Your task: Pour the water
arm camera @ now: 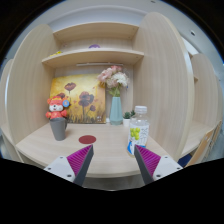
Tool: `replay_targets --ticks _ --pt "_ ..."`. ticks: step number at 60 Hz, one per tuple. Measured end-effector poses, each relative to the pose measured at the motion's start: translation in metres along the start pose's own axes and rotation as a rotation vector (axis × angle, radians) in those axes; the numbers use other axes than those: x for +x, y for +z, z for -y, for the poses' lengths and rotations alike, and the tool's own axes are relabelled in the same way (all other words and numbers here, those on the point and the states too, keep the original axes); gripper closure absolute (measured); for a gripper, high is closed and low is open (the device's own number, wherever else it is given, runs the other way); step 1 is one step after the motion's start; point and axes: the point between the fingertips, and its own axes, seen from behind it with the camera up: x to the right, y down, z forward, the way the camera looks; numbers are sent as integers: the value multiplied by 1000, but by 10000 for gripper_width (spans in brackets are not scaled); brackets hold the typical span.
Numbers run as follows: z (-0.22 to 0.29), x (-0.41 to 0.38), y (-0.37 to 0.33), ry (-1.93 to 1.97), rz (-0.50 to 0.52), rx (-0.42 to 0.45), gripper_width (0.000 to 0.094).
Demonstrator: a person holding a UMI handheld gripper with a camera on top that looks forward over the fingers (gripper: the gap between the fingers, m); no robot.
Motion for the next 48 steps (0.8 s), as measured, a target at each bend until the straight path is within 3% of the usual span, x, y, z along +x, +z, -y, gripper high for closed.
replay_targets --ticks 14,33,37,41,48 --pt "1 82 42 8 -106 -5 100" --pt "10 96 114 -14 -53 38 105" --pt "16 96 126 -26 -44 44 178" --pt "21 93 136 -28 -30 55 339" --pt "23 93 136 -18 -35 54 429"
